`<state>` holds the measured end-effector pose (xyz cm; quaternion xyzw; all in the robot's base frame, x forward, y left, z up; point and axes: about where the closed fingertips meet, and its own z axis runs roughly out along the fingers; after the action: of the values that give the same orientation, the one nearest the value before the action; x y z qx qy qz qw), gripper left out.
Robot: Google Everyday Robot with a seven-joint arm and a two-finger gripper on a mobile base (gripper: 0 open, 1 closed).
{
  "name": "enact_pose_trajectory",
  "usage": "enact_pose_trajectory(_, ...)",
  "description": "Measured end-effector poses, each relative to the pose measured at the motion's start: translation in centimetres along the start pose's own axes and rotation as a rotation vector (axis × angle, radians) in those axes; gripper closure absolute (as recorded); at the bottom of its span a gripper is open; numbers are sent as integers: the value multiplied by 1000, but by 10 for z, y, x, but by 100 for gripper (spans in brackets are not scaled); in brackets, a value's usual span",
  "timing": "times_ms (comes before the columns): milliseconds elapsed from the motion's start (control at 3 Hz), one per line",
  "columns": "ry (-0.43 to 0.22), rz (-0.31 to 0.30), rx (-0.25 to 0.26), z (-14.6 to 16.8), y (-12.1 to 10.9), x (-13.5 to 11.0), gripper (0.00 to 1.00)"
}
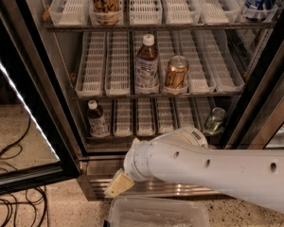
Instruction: Pick blue plastic bottle from bottom shelf of fridge
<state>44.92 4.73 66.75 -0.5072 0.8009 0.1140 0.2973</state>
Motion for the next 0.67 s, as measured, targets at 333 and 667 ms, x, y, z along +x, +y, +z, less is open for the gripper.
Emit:
enact_pose_trajectory(333, 0, 1, -1, 0, 0, 0, 0)
enact_pose_trajectory(667, -55, 43, 15, 8, 0, -3, 0)
